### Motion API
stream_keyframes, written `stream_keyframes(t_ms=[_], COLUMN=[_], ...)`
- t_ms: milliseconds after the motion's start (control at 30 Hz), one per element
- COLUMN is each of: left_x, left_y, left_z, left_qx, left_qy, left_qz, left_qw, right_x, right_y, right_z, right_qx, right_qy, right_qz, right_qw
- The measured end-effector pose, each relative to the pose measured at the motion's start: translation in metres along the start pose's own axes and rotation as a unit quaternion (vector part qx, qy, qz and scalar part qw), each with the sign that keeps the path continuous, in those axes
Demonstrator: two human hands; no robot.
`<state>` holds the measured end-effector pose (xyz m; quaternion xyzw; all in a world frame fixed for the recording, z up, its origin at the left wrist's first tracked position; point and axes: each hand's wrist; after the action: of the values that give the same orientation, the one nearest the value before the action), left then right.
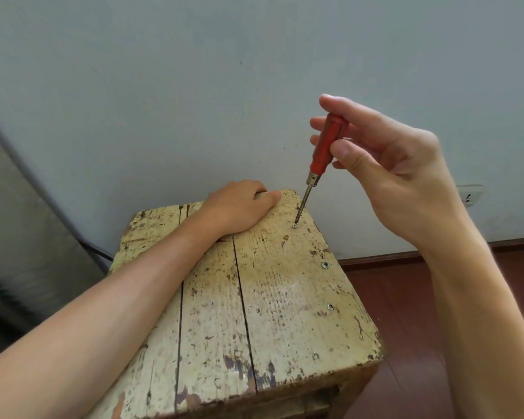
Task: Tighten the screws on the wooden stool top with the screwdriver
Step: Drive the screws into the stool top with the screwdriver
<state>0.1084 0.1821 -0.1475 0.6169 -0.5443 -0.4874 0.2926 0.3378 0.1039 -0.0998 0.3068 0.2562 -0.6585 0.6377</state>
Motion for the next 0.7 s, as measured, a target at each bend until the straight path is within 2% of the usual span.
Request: stream_keyframes(t_ms=[200, 333, 467, 533, 700], left_x=[0.0, 0.0, -0.001, 0.0, 0.0], left_y=[0.0, -0.001, -0.001, -0.001, 0.0], left_z=[0.001, 0.001, 0.001, 0.0, 0.0], left_qx=[0.001, -0.004, -0.006, -0.004, 0.001], left_qy=[0.0, -0.003, -0.003, -0.003, -0.002], left_qz=[-0.001, -0.001, -0.003, -0.002, -0.001], left_qw=[1.0, 1.0, 1.0, 1.0, 1.0], right_x=[0.001, 0.002, 0.006, 0.006, 0.003], right_y=[-0.004, -0.008, -0.01, -0.008, 0.001], right_z=[0.003, 0.005, 0.006, 0.005, 0.006], right_qx=[-0.012, 0.028, 0.038, 0.04, -0.025], right_qy=[0.009, 0.006, 0.004, 0.011, -0.011], right_qz=[-0.046, -0.098, -0.117, -0.102, 0.008], right_qw=[0.999, 0.995, 0.992, 0.994, 1.0])
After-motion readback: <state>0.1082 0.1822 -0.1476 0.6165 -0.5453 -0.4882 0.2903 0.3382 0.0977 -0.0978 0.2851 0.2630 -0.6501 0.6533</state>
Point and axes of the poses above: each hand's wrist, its own x-axis away from the middle knuckle, its own y-axis out of the back of the hand, z = x × y, and after that the axes turned 14 degrees about -z, right-handed
